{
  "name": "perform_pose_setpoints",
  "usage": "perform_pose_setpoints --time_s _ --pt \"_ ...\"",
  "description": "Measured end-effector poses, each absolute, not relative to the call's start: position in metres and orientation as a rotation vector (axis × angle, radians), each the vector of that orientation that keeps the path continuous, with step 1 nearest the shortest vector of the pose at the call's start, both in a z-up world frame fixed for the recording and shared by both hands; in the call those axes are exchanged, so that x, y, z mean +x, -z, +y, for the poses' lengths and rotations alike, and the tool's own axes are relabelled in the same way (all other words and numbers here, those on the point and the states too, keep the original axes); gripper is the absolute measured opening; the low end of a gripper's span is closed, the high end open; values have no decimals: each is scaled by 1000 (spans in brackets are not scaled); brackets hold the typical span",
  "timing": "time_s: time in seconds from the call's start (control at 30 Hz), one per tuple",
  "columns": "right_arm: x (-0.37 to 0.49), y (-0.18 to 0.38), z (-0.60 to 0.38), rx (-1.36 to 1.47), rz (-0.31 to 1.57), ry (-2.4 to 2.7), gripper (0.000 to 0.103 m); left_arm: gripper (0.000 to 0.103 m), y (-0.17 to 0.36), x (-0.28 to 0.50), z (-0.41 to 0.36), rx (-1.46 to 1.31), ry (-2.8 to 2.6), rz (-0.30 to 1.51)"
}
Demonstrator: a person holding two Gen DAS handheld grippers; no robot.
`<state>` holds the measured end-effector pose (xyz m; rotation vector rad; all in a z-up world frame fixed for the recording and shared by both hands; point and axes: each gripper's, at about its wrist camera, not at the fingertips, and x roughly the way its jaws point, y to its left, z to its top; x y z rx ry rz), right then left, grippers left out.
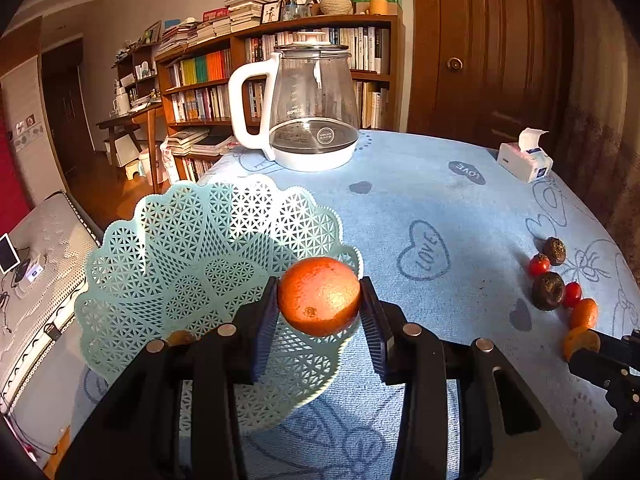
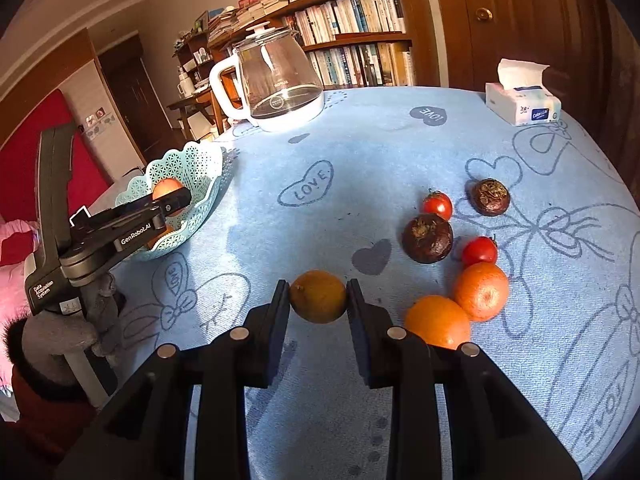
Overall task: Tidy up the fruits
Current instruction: 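Carry the orange into the basket and open the left tool while the right tool holds its fruit, then carry the small yellow-brown fruit into the basket and open the right tool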
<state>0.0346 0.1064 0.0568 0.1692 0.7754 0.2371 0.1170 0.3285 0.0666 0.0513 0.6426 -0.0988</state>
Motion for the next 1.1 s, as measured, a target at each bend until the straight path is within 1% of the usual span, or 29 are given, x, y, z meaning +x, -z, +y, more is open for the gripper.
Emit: perform_pose_setpoints --time_s 0.37,0.4,0.43,0.47,0.5,0.8,1.1 --pt "57 -65 143 132 767 -317 29 41 -77 128 371 -31 9 636" --pt "59 -65 146 128 768 -323 29 46 -79 129 377 -43 4 634" --pt "61 -65 149 126 769 -329 29 58 -81 129 382 -54 -1 631" --pt "63 -65 152 124 771 -334 29 67 -85 129 389 -70 -11 621" --pt "65 -65 154 124 773 -340 29 68 -88 128 396 -86 -21 609" --pt "83 -73 189 94 759 -394 29 71 -107 122 438 -184 -86 562" --pt "108 -80 237 57 743 -452 29 73 -110 118 436 -189 -67 552"
